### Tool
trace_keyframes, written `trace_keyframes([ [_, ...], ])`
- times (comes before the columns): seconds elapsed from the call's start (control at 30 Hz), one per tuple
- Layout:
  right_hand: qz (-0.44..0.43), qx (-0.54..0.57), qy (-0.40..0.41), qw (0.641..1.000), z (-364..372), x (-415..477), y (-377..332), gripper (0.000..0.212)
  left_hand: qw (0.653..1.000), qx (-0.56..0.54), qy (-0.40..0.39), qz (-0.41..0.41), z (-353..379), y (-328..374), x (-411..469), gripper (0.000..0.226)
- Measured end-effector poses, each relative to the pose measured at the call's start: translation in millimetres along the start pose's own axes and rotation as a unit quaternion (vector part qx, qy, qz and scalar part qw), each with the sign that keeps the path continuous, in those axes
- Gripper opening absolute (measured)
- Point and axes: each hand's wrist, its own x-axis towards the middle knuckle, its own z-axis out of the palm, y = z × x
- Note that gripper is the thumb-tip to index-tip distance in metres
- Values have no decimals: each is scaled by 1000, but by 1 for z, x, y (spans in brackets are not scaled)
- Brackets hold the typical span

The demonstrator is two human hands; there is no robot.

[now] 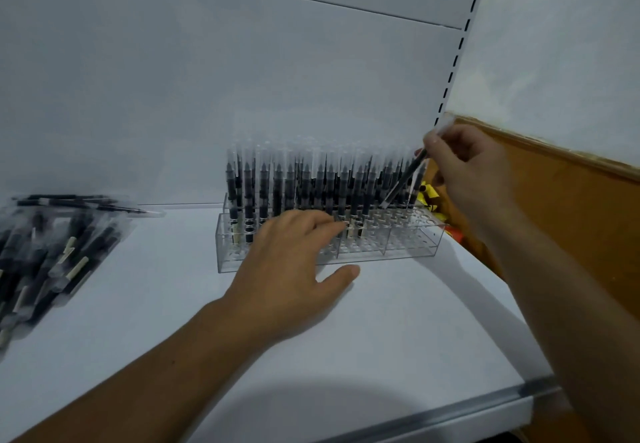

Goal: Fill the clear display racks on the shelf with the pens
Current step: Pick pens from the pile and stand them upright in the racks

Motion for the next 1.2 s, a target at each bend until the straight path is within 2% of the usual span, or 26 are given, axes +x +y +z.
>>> trace_keyframes([
  [0.1, -19, -55, -30, 998, 7, 3, 3, 16, 999, 34, 0, 4, 1, -1, -3, 67],
  [0.33, -63, -147, -53, 986, 11, 13, -1, 16, 999, 29, 8, 15, 1, -4, -2, 62],
  [0.47, -53, -220, -148, 963, 17, 10, 5, 18, 1000, 20, 15, 17, 2, -6, -1, 60],
  [0.63, -61, -223, -167, 958, 23, 8, 3, 15, 999, 21, 12, 23, 1, -6, 1, 62],
  [0.73, -47, -278, -221, 934, 25, 7, 4, 16, 999, 30, 5, 28, 0, -8, 2, 57],
  [0.87, -34, -289, -203, 935, 25, 2, 8, 23, 999, 32, 4, 34, -1, -9, 1, 56],
  [0.97, -32, -308, -224, 924, 25, -1, 2, 18, 999, 36, 8, 34, -2, -8, 2, 54],
  [1.07, 7, -296, -243, 924, 16, -5, -4, 27, 999, 26, -4, 32, -5, -8, 1, 52],
  [1.2, -1, -301, -210, 930, 5, -19, -13, 31, 999, -1, -2, 32, -19, -6, -1, 46],
])
